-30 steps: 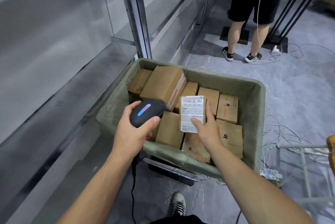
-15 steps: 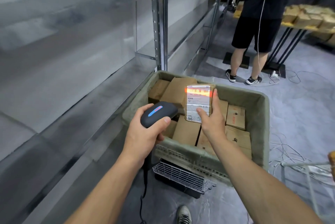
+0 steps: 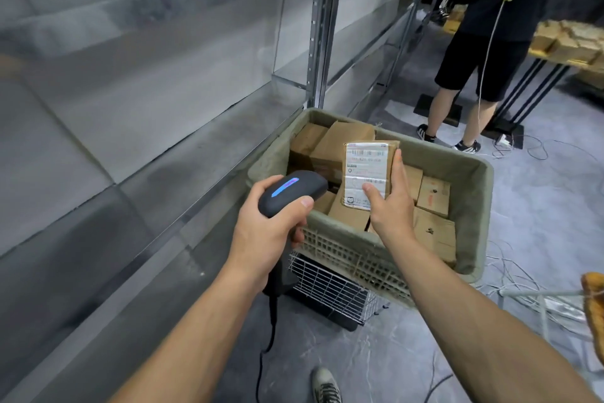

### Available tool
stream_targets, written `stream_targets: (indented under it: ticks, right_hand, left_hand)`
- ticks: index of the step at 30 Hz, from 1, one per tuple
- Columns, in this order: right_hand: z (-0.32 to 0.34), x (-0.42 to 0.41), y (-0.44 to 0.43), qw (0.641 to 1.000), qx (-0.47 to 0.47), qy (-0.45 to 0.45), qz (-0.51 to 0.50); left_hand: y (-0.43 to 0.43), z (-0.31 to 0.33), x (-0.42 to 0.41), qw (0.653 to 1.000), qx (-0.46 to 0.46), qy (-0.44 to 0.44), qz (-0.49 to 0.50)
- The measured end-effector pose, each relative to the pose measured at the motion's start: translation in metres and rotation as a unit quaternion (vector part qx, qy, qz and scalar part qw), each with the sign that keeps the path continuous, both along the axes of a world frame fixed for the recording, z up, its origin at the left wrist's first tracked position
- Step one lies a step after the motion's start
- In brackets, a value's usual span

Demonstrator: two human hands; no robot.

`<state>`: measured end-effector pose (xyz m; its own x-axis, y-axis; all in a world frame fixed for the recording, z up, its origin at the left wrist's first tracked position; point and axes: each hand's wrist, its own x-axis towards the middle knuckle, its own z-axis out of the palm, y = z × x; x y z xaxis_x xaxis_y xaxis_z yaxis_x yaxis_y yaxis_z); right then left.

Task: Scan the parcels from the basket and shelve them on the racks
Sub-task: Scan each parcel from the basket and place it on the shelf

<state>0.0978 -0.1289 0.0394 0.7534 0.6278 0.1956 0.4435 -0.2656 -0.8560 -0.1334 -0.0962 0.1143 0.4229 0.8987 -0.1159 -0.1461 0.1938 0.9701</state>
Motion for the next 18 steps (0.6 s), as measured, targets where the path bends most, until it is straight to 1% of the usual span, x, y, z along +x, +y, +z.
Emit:
stream_targets:
  ticks: [5, 8, 15, 18]
  right_hand:
    - [0.002, 0.002, 0.004, 0.999, 0.012, 0.013, 0.030]
    - [0.011, 0.004, 0.010, 0.998, 0.020, 0.013, 0.065]
    - [0.033, -0.004, 0.033, 0.986, 0.042, 0.019, 0.160]
    - [0.051, -0.016, 0.047, 0.971, 0.080, 0.030, 0.224]
  left_hand:
    - [-0.012, 0.004, -0.004, 0.999, 0.017, 0.011, 0.028]
    - [-0.022, 0.010, -0.001, 0.998, 0.029, 0.021, 0.058]
    - [-0.042, 0.033, 0.001, 0.984, 0.069, 0.023, 0.164]
    - [-0.045, 0.046, -0.010, 0.970, 0.090, 0.024, 0.222]
